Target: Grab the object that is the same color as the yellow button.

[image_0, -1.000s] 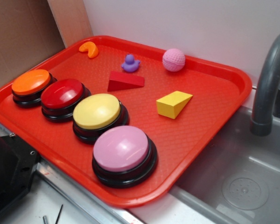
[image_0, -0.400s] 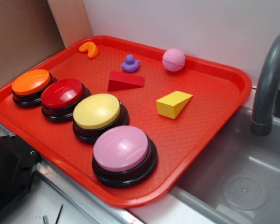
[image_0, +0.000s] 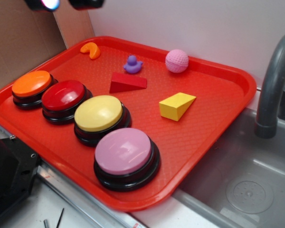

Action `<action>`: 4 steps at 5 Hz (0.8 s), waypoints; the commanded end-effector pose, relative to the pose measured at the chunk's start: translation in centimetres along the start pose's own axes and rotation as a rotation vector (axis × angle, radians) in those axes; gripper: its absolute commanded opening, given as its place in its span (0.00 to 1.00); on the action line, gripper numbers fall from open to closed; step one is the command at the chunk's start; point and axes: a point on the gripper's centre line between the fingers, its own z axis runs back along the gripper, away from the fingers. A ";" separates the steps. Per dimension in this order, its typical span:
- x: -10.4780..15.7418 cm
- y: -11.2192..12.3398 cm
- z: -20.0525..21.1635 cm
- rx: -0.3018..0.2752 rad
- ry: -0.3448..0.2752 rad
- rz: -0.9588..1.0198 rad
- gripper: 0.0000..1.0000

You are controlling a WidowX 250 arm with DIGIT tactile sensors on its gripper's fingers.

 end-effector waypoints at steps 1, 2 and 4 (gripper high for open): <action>1.5 -3.4 -4.9 0.056 -0.094 0.075 1.00; 2.3 -4.2 -8.6 0.089 -0.060 0.101 1.00; 3.7 -3.8 -13.5 0.121 -0.005 0.103 1.00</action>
